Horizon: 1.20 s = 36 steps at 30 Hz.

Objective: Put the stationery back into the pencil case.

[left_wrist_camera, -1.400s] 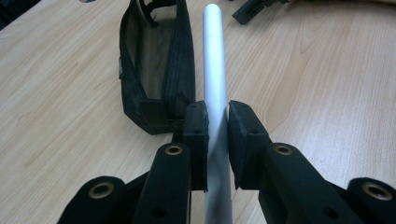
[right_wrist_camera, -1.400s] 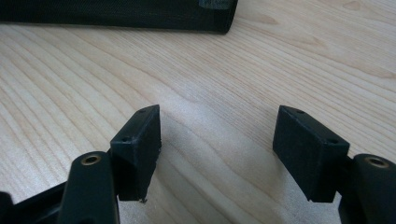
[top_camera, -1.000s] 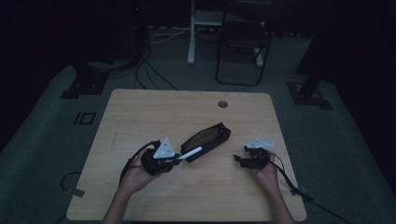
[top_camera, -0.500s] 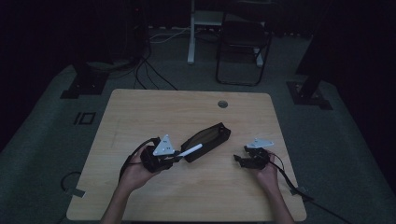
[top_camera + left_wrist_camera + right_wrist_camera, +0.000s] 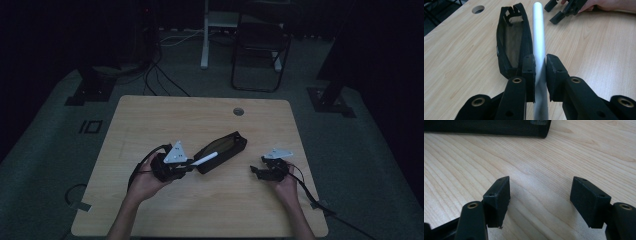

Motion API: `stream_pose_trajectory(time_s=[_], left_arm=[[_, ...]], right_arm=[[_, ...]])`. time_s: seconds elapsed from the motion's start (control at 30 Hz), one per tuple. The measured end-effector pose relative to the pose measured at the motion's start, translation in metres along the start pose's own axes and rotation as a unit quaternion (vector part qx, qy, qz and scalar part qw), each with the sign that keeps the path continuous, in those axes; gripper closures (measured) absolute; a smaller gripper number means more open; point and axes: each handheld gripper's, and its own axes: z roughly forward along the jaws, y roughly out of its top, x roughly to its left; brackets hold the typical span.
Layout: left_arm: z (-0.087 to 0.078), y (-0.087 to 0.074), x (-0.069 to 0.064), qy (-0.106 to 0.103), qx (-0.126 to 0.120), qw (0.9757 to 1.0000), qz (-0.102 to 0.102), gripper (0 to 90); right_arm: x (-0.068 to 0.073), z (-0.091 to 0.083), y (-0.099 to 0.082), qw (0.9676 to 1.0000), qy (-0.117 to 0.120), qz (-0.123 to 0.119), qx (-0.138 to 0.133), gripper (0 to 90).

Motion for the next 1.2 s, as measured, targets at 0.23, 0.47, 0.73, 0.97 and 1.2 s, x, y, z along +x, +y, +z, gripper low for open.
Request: stream_pose_trajectory(time_s=[0.23,0.47,0.73,0.97,1.2], left_arm=[[-0.001,0.005,0.001,0.002,-0.002,1.0000,0.003,78.6],[-0.001,0.009,0.004,0.001,-0.002,1.0000,0.006,78.6],[-0.001,0.013,0.007,0.000,-0.001,1.0000,0.009,78.6],[-0.003,0.018,0.010,0.003,-0.004,0.9999,0.009,78.6],[-0.002,0.022,0.013,0.008,-0.003,0.9999,0.012,78.6]], right_arm=[[0.000,0.000,0.000,1.0000,0.000,0.000,0.000,32.5],[0.000,0.000,0.000,1.0000,0.000,0.001,0.000,32.5],[0.000,0.000,0.000,1.0000,0.000,0.000,0.000,32.5],[0.001,0.000,0.000,1.0000,0.000,0.001,0.000,32.4],[0.001,0.000,0.000,1.0000,0.000,0.000,0.000,32.3]])
